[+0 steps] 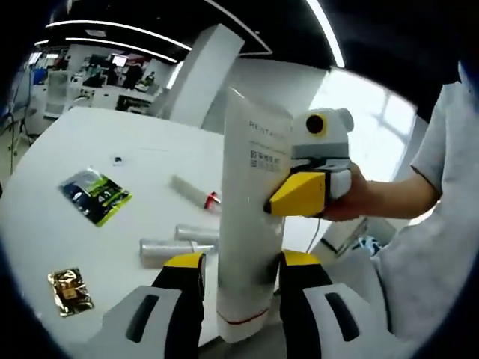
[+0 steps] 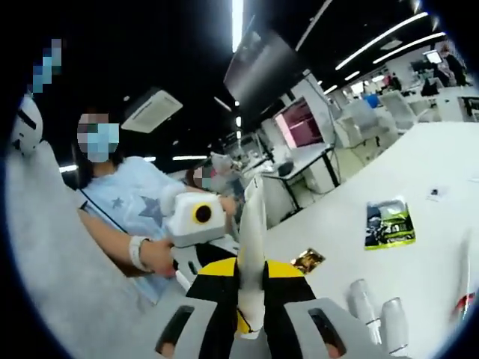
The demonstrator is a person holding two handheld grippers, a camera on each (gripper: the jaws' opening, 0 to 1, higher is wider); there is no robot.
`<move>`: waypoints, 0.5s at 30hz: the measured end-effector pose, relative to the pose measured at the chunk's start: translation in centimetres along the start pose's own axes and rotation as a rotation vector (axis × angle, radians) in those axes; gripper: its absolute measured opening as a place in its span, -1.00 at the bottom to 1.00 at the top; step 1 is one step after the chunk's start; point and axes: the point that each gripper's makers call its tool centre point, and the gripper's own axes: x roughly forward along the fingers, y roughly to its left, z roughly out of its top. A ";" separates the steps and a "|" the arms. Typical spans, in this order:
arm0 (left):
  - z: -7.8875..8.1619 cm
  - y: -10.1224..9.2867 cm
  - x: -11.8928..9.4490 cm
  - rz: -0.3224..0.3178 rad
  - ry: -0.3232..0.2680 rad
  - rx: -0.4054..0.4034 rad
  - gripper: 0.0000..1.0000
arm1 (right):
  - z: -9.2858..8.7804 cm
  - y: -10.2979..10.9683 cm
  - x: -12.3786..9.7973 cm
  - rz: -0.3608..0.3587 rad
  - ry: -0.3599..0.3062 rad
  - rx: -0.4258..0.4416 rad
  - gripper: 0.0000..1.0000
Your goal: Arrange the skincare products in the storage area until every visible bottle or jar stands upright without overlapping.
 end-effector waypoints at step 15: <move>-0.4 -0.7 -0.1 -0.024 0.020 0.020 -0.58 | -0.5 -0.1 1.4 0.010 -0.011 0.007 -0.83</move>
